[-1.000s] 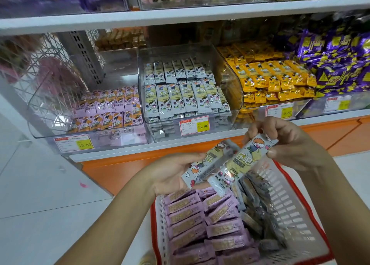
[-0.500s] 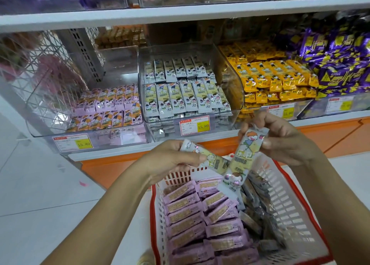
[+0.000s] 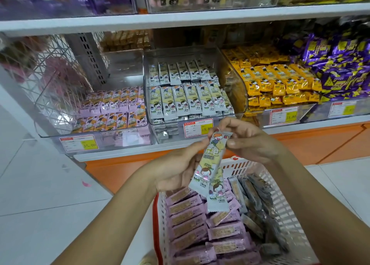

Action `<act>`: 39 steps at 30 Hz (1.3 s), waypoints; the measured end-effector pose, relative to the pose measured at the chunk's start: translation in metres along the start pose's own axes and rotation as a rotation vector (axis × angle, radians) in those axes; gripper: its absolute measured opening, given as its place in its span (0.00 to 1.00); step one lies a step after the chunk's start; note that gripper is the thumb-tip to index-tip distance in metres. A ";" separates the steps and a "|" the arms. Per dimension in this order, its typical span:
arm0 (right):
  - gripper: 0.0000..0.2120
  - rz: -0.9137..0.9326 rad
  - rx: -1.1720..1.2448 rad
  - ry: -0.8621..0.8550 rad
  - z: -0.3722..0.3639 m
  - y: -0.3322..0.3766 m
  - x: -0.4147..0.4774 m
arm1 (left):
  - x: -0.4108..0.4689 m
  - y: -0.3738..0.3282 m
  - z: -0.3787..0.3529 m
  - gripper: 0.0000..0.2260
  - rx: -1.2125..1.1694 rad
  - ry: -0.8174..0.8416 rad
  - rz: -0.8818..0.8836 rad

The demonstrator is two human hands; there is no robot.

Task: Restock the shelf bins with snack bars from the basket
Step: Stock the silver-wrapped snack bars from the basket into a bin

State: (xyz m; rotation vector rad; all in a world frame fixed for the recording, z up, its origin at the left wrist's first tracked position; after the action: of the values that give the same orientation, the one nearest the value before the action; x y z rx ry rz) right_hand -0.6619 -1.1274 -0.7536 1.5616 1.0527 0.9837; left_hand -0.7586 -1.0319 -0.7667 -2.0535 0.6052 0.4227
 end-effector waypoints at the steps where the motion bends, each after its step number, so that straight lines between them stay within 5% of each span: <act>1: 0.13 -0.012 -0.007 -0.006 0.001 -0.001 0.001 | -0.002 -0.001 -0.002 0.12 0.020 0.010 0.000; 4: 0.21 -0.094 -0.144 -0.067 0.001 -0.003 0.003 | -0.001 -0.004 0.001 0.11 0.008 -0.030 -0.038; 7: 0.19 -0.229 -0.552 -0.355 -0.003 0.007 -0.002 | 0.005 -0.012 0.018 0.15 -0.005 -0.211 -0.166; 10: 0.31 -0.253 -0.824 -0.602 -0.028 0.021 -0.013 | 0.005 -0.023 0.027 0.25 -0.032 -0.357 -0.299; 12: 0.37 -0.218 -1.017 -0.653 -0.049 0.023 -0.017 | 0.004 -0.028 0.025 0.27 -0.070 -0.398 -0.362; 16: 0.24 -0.023 -1.336 -0.792 -0.061 0.030 -0.019 | 0.002 -0.035 0.019 0.13 -0.091 -0.412 -0.435; 20: 0.23 -0.019 -1.443 -0.834 -0.058 0.027 -0.016 | 0.000 -0.038 0.014 0.11 -0.138 -0.386 -0.450; 26: 0.26 0.233 -1.674 -0.801 -0.062 0.028 -0.009 | -0.004 -0.049 0.012 0.10 -0.265 -0.362 -0.517; 32: 0.26 0.406 -1.729 -0.828 -0.050 0.038 0.004 | -0.013 -0.073 0.011 0.12 -0.244 -0.265 -0.609; 36: 0.29 0.366 -1.381 -0.855 -0.038 0.058 0.014 | -0.021 -0.090 0.008 0.21 -0.166 -0.231 -0.678; 39: 0.30 0.211 -1.217 -0.987 -0.008 0.083 0.023 | -0.035 -0.105 0.026 0.22 0.121 -0.467 -0.809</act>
State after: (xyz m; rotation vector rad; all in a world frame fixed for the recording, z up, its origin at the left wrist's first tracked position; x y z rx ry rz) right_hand -0.6487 -1.1157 -0.6687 0.8561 -0.4085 0.5960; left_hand -0.7289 -0.9536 -0.6901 -1.8083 -0.4666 0.3426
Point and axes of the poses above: each hand's wrist, its own x-axis towards the middle knuckle, its own z-axis out of the back of the hand, y = z × x, the point moved 6 cm from there along x, towards the middle knuckle, and after that the axes turned 10 degrees about -x, right-handed, at the moved point
